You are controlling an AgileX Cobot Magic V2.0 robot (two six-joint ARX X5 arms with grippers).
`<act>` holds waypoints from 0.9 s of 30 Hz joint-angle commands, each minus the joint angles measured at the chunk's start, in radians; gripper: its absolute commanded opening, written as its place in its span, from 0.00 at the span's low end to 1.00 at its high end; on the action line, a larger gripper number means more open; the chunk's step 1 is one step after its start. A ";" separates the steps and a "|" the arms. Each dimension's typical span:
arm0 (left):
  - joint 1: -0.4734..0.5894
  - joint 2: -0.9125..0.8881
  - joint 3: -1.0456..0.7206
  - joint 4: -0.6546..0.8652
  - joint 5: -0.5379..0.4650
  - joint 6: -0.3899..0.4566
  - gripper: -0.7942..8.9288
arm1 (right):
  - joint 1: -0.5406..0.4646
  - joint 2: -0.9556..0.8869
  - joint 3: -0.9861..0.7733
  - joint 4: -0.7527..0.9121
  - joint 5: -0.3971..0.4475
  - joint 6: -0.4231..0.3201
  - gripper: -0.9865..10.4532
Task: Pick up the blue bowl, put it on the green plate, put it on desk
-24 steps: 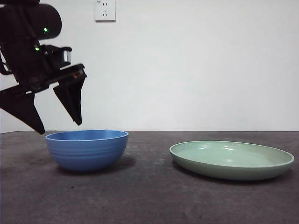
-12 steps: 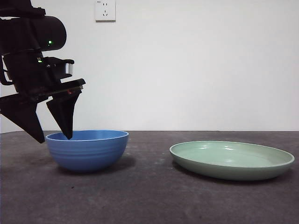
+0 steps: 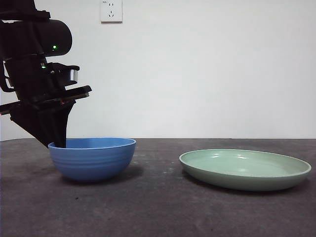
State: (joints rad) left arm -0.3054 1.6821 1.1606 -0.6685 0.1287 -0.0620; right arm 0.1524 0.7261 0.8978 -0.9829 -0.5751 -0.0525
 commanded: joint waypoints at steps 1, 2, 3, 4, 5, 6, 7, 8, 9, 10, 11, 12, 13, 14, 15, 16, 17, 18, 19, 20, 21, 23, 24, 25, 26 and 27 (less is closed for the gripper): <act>-0.005 0.023 0.022 0.011 -0.002 -0.011 0.09 | 0.004 0.004 0.019 0.010 0.000 0.000 0.45; -0.005 0.022 0.022 0.013 -0.002 -0.011 0.09 | 0.004 0.004 0.019 0.010 0.000 0.000 0.45; -0.005 0.022 0.022 0.016 -0.002 -0.011 0.09 | 0.004 0.004 0.019 0.010 0.000 0.000 0.45; -0.005 0.022 0.022 0.018 -0.002 -0.013 0.09 | 0.005 0.004 0.019 0.010 0.000 0.000 0.45; -0.005 0.022 0.022 0.019 -0.002 -0.016 0.09 | 0.005 0.004 0.019 0.010 0.000 0.000 0.45; -0.005 0.021 0.023 0.019 -0.001 -0.024 0.09 | 0.005 0.004 0.019 0.010 0.000 0.000 0.45; -0.005 0.019 0.023 0.019 -0.001 -0.031 0.09 | 0.005 0.004 0.019 0.010 0.000 0.000 0.45; -0.005 0.013 0.023 0.019 0.002 -0.035 0.09 | 0.005 0.004 0.019 0.010 0.000 0.000 0.45; -0.006 0.005 0.024 0.020 0.006 -0.037 0.09 | 0.005 0.004 0.019 0.010 0.000 0.000 0.45; -0.010 -0.005 0.024 0.021 0.007 -0.037 0.09 | 0.005 0.004 0.019 0.010 0.000 0.000 0.45; -0.014 -0.019 0.025 0.024 0.008 -0.038 0.09 | 0.005 0.004 0.019 0.010 0.000 0.000 0.45; -0.021 -0.034 0.027 0.028 0.008 -0.042 0.09 | 0.005 0.004 0.019 0.010 0.000 0.000 0.45; -0.026 -0.048 0.030 0.030 0.010 -0.050 0.09 | 0.004 0.004 0.019 0.010 0.000 0.000 0.45; -0.034 -0.066 0.036 0.031 0.011 -0.060 0.09 | 0.004 0.004 0.019 0.010 0.000 0.000 0.45; -0.044 -0.080 0.045 0.031 0.014 -0.063 0.09 | 0.005 0.004 0.019 0.010 0.000 0.000 0.45; -0.054 -0.090 0.056 0.031 0.019 -0.064 0.09 | 0.004 0.004 0.019 0.010 0.000 0.000 0.45; -0.068 -0.099 0.076 0.030 0.025 -0.067 0.09 | 0.004 0.004 0.019 0.010 0.000 0.000 0.45; -0.078 -0.103 0.090 0.029 0.026 -0.072 0.09 | 0.004 0.004 0.019 0.010 0.000 0.000 0.45; -0.090 -0.104 0.107 0.029 0.026 -0.077 0.09 | 0.005 0.004 0.019 0.010 0.000 0.000 0.45; -0.106 -0.104 0.129 0.029 0.026 -0.083 0.09 | 0.004 0.004 0.019 0.010 0.000 0.000 0.45; -0.119 -0.103 0.145 0.030 0.026 -0.085 0.09 | 0.004 0.004 0.019 0.009 0.000 0.001 0.45; -0.147 -0.103 0.172 0.046 0.026 -0.092 0.09 | 0.004 0.004 0.019 0.009 0.000 0.001 0.45; -0.164 -0.103 0.182 0.058 0.026 -0.101 0.09 | 0.004 0.004 0.019 0.009 0.000 0.001 0.45; -0.178 -0.103 0.190 0.066 0.026 -0.111 0.09 | 0.005 0.004 0.019 0.009 -0.001 0.001 0.45; -0.196 -0.100 0.202 0.072 0.026 -0.118 0.09 | 0.005 0.004 0.019 0.009 -0.001 0.001 0.45; -0.209 -0.096 0.213 0.074 0.026 -0.121 0.09 | 0.005 0.004 0.019 0.009 -0.001 0.002 0.45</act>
State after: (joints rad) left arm -0.5018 1.5654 1.3403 -0.6056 0.1513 -0.1608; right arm 0.1524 0.7261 0.8978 -0.9829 -0.5751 -0.0525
